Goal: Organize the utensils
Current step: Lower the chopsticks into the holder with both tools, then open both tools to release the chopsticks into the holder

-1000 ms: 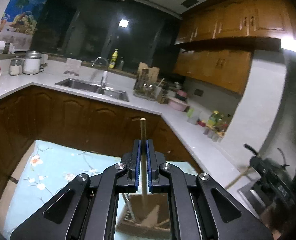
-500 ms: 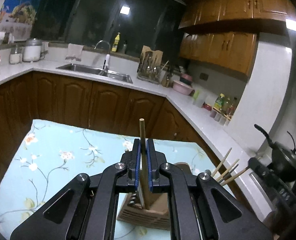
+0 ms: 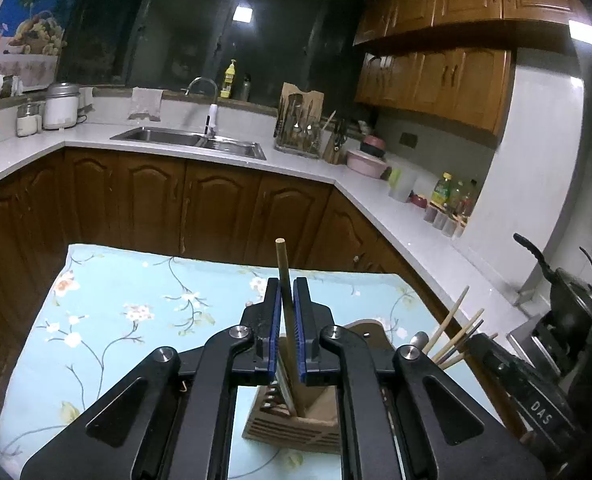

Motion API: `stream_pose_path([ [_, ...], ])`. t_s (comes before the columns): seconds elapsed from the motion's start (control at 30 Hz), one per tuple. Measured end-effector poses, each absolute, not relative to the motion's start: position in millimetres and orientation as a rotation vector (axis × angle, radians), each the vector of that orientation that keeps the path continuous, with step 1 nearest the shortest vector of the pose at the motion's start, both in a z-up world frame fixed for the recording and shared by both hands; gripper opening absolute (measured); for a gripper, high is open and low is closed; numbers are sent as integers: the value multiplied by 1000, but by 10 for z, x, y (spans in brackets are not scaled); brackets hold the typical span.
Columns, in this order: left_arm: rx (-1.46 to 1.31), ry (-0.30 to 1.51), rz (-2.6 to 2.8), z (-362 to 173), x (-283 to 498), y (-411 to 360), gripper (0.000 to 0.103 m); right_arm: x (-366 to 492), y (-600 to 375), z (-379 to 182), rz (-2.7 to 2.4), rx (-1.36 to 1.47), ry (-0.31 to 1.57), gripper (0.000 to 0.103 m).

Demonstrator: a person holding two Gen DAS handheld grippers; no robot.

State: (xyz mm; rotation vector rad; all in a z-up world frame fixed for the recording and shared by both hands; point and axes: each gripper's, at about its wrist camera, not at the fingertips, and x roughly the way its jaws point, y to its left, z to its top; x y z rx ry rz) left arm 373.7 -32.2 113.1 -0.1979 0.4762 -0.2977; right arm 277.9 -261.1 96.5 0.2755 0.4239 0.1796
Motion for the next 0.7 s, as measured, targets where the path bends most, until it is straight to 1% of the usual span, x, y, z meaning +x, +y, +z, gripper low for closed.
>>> stream_pose_path([
  [0.1,-201,484,-300,1137,3748,-312,6,2792,-2624,971,184,280,430,6],
  [0.13,-202,486,-299,1140,3750,-311,6,2802,-2621,975,185,287,435,10],
  [0.27,-206,498,-294,1159,3767,-320,6,2816,-2666,986,186,306,443,13],
  [0.33,-210,505,-296,1163,3776,-320,8,2818,-2694,1000,186,312,442,20],
  [0.37,-215,507,-305,1168,3777,-318,12,2808,-2703,1010,188,316,438,33],
  [0.4,-217,506,-311,1173,3771,-320,15,2788,-2714,1026,191,320,428,41],
  [0.43,-217,498,-309,1186,3751,-322,24,2752,-2729,1061,192,323,413,42],
  [0.47,-217,489,-307,1206,3729,-322,28,2729,-2740,1087,192,325,402,42],
  [0.5,-219,482,-309,1222,3710,-321,30,2704,-2750,1112,190,328,391,43],
  [0.57,-222,466,-304,1281,3654,-324,41,2618,-2800,1199,182,339,352,52],
  [0.63,-223,448,-300,1339,3594,-326,49,2535,-2845,1254,169,344,317,66],
  [0.67,-226,436,-298,1372,3558,-317,51,2484,-2870,1290,161,345,298,70],
  [0.7,-228,432,-298,1390,3540,-311,52,2438,-2893,1317,156,345,281,78],
])
